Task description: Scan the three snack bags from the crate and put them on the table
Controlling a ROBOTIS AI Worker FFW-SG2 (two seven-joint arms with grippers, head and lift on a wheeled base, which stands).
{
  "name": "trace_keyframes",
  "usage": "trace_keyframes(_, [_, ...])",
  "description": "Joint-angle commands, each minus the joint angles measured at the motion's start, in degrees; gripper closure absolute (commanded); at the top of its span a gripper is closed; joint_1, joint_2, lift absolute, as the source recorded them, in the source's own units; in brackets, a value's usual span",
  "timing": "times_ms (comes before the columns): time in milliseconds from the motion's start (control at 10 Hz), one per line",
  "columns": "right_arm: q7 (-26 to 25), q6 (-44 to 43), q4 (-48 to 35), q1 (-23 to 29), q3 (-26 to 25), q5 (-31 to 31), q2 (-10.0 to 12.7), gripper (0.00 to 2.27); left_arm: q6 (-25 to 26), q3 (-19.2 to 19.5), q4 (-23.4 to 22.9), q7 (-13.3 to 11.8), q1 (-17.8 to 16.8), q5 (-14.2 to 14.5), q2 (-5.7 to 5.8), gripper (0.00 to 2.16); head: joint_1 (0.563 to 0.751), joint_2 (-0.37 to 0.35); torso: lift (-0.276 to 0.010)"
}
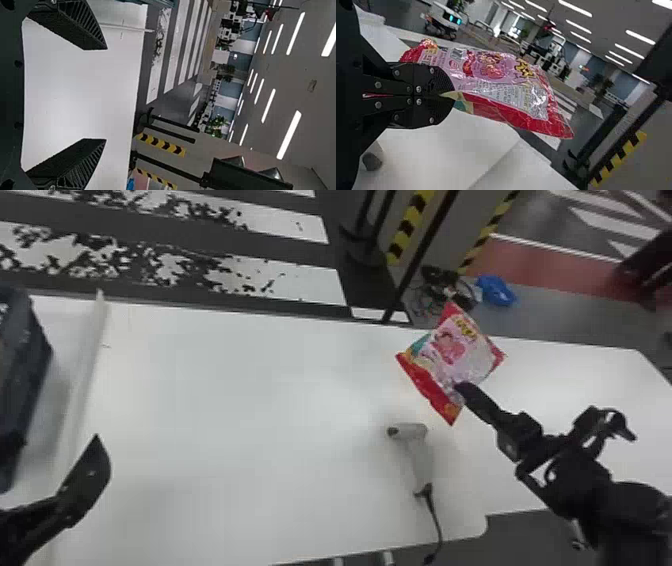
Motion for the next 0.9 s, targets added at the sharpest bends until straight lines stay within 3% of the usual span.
trace_keyframes(0, [-4.2, -10.1, 7.6, -1.0, 0.4, 1.3, -0.7, 2.22, 0.1, -1.0, 0.6, 0.1, -0.3, -0.5, 0.00, 0.03, 0.695, -0.350, -0.094])
trace_keyframes(300, [-19.3, -28.2, 14.5, -1.6, 3.1, 2.6, -0.7, 2.22, -0.1, -1.0, 0.4, 0.0, -0.1, -0.6, 0.17, 0.03, 0.695, -0.350, -0.094])
trace_keyframes(500, [-24.4, -30.5, 16.7, -2.7, 3.6, 5.1, -0.9, 2.21, -0.3, -1.0, 0.5, -0.3, 0.2, -0.6, 0.17, 0.03, 0.695, -0.350, -0.094])
trace_keyframes(600, [-26.1, -30.0, 16.6, -2.8, 4.3, 6.9, -1.0, 1.54, -0.5, -1.0, 0.4, -0.3, 0.3, -0.6, 0.17, 0.03, 0.695, -0.350, -0.094])
trace_keyframes(700, [-26.3, -29.1, 16.4, -2.4, 5.6, 7.9, -1.3, 0.14, -0.3, -1.0, 0.3, -0.3, 0.3, -0.6, 0.17, 0.03, 0.695, -0.350, -0.094])
trace_keyframes(800, [-26.4, -29.8, 15.7, -1.6, 7.3, 8.3, -1.6, 0.00, -0.1, -1.2, 0.2, -0.2, 0.2, -0.6, 0.09, 0.03, 0.695, -0.350, -0.094])
